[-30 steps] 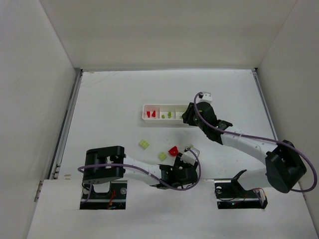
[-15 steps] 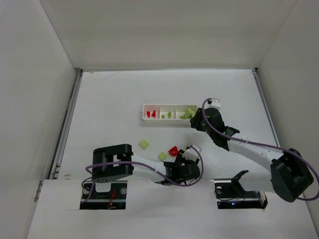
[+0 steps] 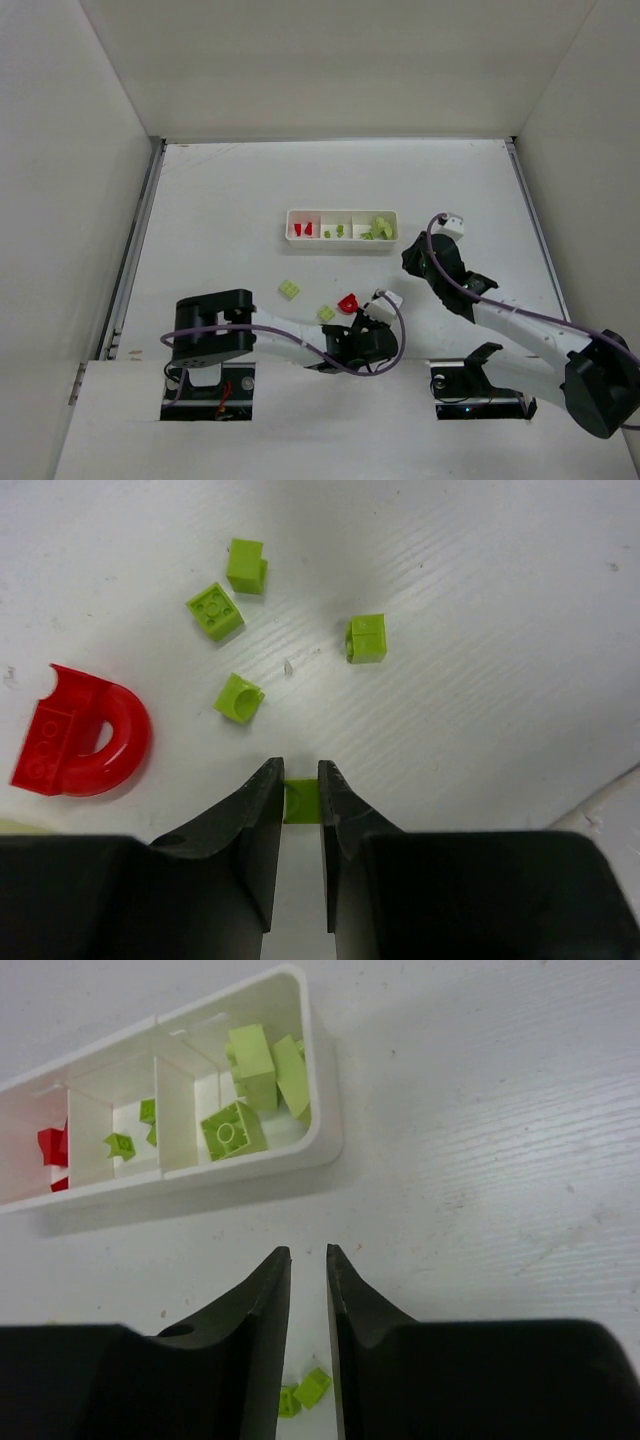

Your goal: Sort the legos into containers by color

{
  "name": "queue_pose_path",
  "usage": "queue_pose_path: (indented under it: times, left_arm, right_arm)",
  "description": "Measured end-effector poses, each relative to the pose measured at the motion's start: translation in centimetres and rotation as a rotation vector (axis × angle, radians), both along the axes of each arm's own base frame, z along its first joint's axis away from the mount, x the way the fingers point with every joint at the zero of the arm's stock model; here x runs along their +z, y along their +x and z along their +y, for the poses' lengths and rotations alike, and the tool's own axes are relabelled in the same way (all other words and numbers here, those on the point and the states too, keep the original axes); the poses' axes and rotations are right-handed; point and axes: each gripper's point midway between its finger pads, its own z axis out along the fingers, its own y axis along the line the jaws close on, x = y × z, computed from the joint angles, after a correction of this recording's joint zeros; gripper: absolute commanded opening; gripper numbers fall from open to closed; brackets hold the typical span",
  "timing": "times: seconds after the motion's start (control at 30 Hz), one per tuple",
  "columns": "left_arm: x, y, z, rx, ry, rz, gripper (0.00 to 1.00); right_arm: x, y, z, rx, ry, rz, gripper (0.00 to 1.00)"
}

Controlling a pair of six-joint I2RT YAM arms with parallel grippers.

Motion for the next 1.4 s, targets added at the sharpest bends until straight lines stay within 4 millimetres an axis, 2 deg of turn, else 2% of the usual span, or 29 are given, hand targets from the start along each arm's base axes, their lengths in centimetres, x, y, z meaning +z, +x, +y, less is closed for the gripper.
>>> queue_pose_path:
  times: [0.1, 0.17, 0.23, 0.3, 0.4, 0.5, 0.67, 0.87, 1.03, 1.27, 1.4]
  left_arm:
    - [2.7, 0.7, 0.6, 0.010, -0.054, 0.000, 0.15]
    - [5.8, 2.5, 0.8, 0.048, -0.136, -0.007, 0.16]
    - [9.0, 5.1, 1.4, 0.107, -0.230, -0.021, 0.16]
    - [11.1, 8.2, 2.5, 0.175, -0.290, -0.036, 0.16]
    - [12.3, 12.6, 4.2, 0.270, -0.325, -0.047, 0.17]
    - [12.1, 16.6, 5.5, 0.351, -0.325, -0.043, 0.17]
    - [10.8, 22.4, 6.5, 0.445, -0.303, -0.030, 0.17]
    - [9.0, 27.4, 7.8, 0.519, -0.259, -0.022, 0.19]
    - [7.7, 29.2, 8.9, 0.553, -0.222, -0.012, 0.21]
    - [5.6, 29.7, 9.5, 0.559, -0.171, 0.015, 0.24]
    - [5.4, 29.6, 9.4, 0.554, -0.164, 0.019, 0.30]
  right_arm:
    - [-0.5, -1.0, 0.0, -0.019, -0.019, 0.020, 0.27]
    - [-1.4, -2.4, 0.5, -0.010, -0.036, 0.047, 0.36]
    - [-2.1, -3.9, 0.6, -0.007, -0.058, 0.068, 0.40]
    - [-2.7, -5.1, 0.4, -0.011, -0.078, 0.084, 0.42]
    - [-3.3, -6.2, -0.2, -0.041, -0.099, 0.114, 0.44]
    - [-4.2, -7.3, -0.6, -0.060, -0.131, 0.155, 0.45]
    - [-6.1, -9.5, 0.1, -0.028, -0.216, 0.235, 0.44]
    - [-6.5, -11.1, 0.6, -0.023, -0.234, 0.267, 0.48]
    - [-6.9, -11.6, 1.1, -0.024, -0.226, 0.288, 0.47]
    - [-6.8, -11.7, 1.7, -0.016, -0.179, 0.294, 0.46]
    - [-6.8, -11.9, 2.1, -0.004, -0.156, 0.299, 0.46]
